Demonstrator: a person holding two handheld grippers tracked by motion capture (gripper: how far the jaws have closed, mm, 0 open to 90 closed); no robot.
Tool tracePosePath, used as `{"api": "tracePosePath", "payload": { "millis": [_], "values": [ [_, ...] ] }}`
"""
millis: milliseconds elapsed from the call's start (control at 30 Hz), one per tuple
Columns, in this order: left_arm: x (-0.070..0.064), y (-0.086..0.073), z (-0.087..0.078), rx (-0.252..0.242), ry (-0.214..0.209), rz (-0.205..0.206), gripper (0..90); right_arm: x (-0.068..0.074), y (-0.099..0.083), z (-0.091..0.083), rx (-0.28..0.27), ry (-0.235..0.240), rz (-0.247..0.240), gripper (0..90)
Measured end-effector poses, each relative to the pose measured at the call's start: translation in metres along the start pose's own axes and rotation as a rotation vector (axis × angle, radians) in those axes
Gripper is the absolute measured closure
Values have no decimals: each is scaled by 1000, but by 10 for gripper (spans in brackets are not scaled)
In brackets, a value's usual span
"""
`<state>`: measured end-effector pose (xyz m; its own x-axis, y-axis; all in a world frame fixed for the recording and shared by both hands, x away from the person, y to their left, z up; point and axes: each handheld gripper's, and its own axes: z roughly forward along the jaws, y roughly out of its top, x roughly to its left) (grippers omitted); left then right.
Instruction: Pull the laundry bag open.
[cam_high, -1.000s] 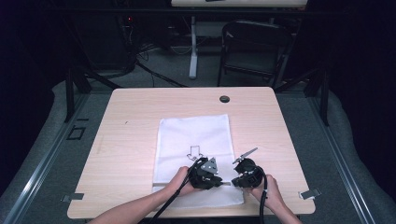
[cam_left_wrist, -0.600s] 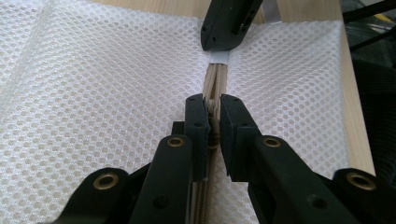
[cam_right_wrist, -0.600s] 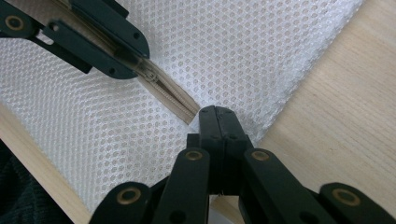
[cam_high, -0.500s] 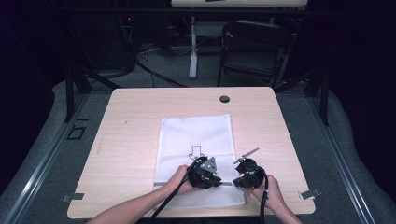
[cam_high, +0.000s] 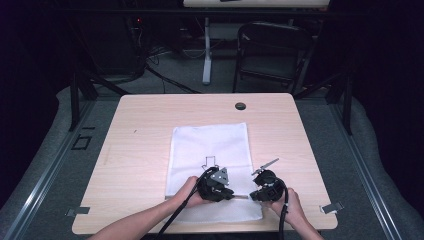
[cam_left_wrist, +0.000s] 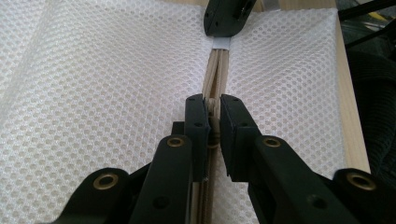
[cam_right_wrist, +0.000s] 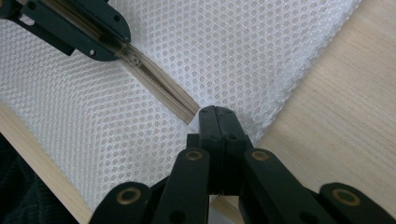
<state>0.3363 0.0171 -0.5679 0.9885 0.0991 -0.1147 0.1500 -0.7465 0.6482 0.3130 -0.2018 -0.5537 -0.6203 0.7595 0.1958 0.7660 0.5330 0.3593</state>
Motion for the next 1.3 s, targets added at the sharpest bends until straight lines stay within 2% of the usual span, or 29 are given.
{"api": "tracePosePath", "payload": {
  "millis": [33,233,267,300,333,400,433,467,567,733,767,800,933,1000,1167,1300],
  "values": [
    [0,0,-1,6,1,4,822,0,0,0,10,-12,-8,900],
    [1,-7,-7,9,15,-4,821,0,0,0,8,-10,-8,900],
    [1,-7,-9,29,22,0,821,0,0,0,7,-11,-7,900],
    [1,-8,-9,13,16,-3,821,0,0,0,9,-11,-8,900],
    [1,-8,-10,11,10,-4,821,2,0,1,-7,-15,4,900],
    [0,-9,-10,10,20,4,821,2,0,1,-8,-13,6,900],
    [0,-9,-11,7,12,-3,821,2,0,1,-9,-14,5,900],
    [0,-9,-11,11,18,-2,821,0,1,0,11,-13,-11,900],
    [1,-13,-14,5,14,-6,821,0,0,0,12,-13,-12,900],
    [0,-15,-17,19,20,-2,821,1,0,0,7,-14,-12,900],
    [1,-16,-18,15,10,-5,821,1,0,1,-7,-15,0,900],
    [1,-17,-19,10,17,-10,820,0,0,0,7,-2,-10,900],
    [1,-21,-22,5,18,-20,820,0,0,0,6,-10,-4,900],
    [-1,-21,-22,12,26,-8,820,0,0,1,-8,5,9,900],
    [0,-24,-24,17,20,-24,820,0,1,1,-6,5,6,900],
    [-1,-27,-28,21,31,-17,819,0,0,1,-6,2,6,900]
  ]
}}
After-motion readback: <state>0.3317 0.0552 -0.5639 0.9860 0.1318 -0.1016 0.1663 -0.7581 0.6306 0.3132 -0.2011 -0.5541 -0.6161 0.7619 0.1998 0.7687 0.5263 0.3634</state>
